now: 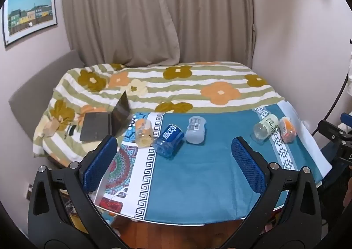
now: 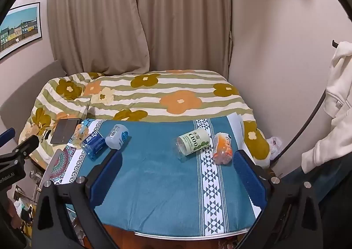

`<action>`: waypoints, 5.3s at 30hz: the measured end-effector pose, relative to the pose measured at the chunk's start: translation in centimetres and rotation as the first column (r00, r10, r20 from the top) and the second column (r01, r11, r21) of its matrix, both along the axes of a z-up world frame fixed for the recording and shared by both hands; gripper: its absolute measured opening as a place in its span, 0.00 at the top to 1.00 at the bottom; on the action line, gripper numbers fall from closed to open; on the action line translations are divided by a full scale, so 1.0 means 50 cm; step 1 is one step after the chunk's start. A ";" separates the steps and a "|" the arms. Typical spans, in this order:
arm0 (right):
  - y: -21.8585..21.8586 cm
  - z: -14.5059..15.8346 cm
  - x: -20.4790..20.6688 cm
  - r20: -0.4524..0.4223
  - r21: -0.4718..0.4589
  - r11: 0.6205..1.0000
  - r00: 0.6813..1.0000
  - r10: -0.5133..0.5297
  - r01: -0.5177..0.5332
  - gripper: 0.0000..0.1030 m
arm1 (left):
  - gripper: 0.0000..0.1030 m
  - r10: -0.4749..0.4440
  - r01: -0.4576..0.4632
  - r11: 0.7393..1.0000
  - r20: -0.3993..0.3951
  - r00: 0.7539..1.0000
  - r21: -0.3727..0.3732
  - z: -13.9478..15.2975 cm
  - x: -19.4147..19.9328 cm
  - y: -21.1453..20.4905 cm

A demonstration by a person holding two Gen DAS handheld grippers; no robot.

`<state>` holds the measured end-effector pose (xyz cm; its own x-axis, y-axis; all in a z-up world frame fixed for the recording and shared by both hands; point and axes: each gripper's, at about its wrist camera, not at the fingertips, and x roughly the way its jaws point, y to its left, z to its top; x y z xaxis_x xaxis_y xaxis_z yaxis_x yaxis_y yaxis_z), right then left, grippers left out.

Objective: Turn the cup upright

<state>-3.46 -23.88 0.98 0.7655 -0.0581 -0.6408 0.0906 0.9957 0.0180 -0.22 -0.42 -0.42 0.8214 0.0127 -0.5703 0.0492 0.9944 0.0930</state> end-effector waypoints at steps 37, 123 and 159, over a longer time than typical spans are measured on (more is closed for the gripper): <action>0.002 0.006 -0.019 -0.018 0.006 1.000 1.000 -0.019 0.019 0.02 | 0.00 -0.015 0.014 1.000 -0.023 1.000 -0.021 0.009 -0.019 0.023; -0.231 -0.068 0.116 -0.059 0.089 0.987 0.990 -0.126 0.131 0.02 | 0.00 -0.551 0.579 0.815 -0.276 0.788 0.026 -0.118 0.364 -0.403; -0.383 -0.237 0.289 -0.241 0.144 0.986 0.969 -0.051 0.088 0.02 | 0.30 -0.443 0.713 0.685 -0.691 0.572 0.151 -0.455 0.477 -0.633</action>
